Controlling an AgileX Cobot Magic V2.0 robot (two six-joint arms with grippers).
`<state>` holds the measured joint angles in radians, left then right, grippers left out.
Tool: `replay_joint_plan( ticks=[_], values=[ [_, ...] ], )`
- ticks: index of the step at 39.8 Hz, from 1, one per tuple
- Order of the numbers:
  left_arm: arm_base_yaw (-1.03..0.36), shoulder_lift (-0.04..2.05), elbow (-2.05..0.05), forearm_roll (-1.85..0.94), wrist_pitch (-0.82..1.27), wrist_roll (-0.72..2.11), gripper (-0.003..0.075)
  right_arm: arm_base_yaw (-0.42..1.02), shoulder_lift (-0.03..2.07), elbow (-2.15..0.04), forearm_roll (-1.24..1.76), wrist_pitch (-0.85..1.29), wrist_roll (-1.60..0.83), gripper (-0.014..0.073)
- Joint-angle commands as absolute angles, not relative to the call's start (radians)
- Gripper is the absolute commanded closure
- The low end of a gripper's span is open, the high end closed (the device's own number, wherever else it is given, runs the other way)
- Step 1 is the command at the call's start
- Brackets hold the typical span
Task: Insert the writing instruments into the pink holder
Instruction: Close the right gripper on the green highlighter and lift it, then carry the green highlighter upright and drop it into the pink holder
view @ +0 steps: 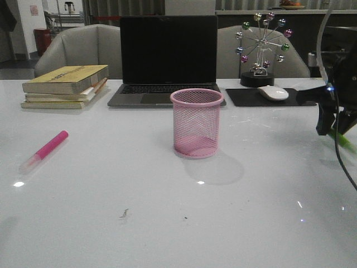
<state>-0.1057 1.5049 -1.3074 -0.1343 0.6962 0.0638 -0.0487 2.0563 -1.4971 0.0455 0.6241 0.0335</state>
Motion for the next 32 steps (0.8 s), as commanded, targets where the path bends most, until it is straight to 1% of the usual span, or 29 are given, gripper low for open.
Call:
replay_joint_plan(
  ticks=[1,8,14,19,25,32],
  values=[
    [-0.114,1.468,-1.343,-0.148,0.637,0.056,0.0318,-0.043,1.894,-1.525,0.048,0.566,0.025,0.0568],
    [-0.114,1.468,-1.343,-0.148,0.639,0.056,0.0318,-0.024,1.753,-1.519,0.048,0.548,0.025,0.0568],
    [-0.114,1.468,-1.343,-0.148,0.643,0.056,0.0318,0.022,1.636,-1.487,0.048,0.44,0.025,0.0568],
    [-0.114,1.468,-1.343,-0.148,0.647,0.056,0.0318,0.076,1.55,-1.425,0.048,0.268,0.025,0.0568],
    [-0.114,1.468,-1.343,-0.148,0.66,0.056,0.0318,0.145,1.469,-1.289,0.063,0.025,0.027,0.0568],
    [-0.114,1.468,-1.343,-0.148,0.694,0.056,0.0318,0.247,1.482,-1.15,0.096,-0.316,0.027,0.0568]
  ],
)
